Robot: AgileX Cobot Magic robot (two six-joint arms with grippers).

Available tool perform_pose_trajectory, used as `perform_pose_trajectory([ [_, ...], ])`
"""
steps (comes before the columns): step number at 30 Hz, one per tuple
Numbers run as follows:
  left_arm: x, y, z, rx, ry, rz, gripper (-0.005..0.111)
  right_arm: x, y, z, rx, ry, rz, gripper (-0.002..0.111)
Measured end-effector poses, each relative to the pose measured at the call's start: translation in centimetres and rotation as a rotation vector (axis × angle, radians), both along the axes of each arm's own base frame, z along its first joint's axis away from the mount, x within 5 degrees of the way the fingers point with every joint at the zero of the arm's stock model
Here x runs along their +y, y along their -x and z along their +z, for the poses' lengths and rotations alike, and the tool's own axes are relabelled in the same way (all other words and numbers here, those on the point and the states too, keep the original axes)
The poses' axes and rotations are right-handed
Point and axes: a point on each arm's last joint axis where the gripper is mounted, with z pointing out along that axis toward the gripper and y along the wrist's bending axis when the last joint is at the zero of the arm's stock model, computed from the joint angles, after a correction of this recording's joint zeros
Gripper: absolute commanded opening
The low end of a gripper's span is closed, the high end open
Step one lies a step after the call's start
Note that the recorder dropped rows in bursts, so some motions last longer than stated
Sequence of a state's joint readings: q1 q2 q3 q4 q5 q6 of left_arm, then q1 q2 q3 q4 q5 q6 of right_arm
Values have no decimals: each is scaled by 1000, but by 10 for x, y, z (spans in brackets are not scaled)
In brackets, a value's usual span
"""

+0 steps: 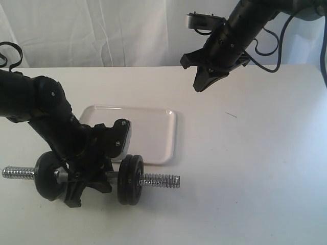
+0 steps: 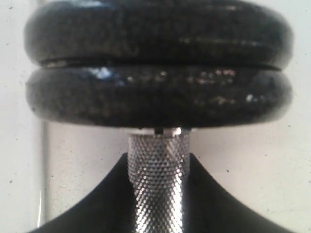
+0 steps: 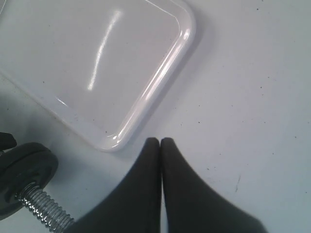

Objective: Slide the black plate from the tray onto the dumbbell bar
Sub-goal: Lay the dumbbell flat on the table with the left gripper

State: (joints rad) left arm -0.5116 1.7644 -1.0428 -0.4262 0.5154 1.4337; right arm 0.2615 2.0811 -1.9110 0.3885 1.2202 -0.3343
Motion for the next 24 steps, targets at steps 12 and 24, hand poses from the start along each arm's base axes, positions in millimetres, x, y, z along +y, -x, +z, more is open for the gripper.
perform_pose_trajectory([
  [12, 0, 0, 0, 4, 6, 6, 1, 0, 0, 0, 0, 0, 0, 0],
  [24, -6, 0, 13, 16, 82, 49, 50, 0, 0, 0, 0, 0, 0, 0],
])
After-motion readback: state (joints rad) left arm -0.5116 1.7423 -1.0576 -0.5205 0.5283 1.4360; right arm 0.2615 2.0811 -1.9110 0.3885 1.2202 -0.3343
